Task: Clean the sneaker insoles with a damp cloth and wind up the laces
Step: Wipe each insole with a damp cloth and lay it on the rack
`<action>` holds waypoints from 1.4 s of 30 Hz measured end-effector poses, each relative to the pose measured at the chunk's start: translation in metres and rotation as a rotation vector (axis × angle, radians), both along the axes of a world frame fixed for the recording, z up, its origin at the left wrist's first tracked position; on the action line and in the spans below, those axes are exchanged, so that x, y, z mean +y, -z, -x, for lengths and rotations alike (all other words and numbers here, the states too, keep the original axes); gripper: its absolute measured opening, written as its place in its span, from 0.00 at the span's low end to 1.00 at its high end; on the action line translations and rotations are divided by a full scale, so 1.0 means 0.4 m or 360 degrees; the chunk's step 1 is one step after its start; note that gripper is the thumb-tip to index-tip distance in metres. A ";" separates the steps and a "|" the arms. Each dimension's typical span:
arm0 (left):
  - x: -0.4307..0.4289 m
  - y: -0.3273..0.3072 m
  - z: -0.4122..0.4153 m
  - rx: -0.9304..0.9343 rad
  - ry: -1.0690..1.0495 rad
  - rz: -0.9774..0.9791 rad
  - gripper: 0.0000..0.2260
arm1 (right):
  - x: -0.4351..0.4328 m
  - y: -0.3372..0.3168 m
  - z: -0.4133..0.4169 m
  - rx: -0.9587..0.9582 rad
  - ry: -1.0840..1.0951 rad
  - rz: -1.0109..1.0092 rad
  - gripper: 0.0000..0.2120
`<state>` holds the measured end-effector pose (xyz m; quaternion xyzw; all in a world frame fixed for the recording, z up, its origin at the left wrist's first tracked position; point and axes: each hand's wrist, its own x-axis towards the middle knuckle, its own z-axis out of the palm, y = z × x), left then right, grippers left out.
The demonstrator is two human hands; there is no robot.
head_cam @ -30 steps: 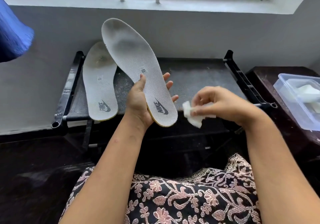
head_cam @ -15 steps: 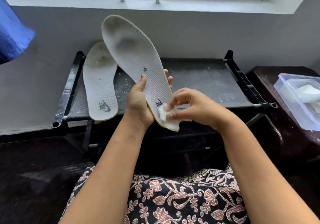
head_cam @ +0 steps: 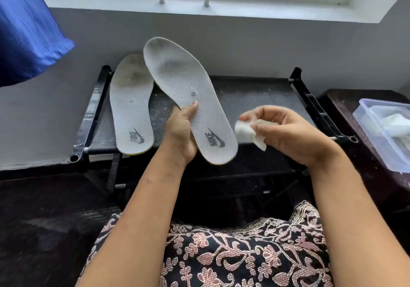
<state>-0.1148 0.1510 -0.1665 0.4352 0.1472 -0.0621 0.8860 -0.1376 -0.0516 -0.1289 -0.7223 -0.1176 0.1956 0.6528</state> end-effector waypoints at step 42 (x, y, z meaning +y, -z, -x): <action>0.207 -0.021 0.006 -0.0552 -0.0971 -0.1298 0.15 | 0.252 0.074 -0.103 -0.0591 0.1007 0.0839 0.04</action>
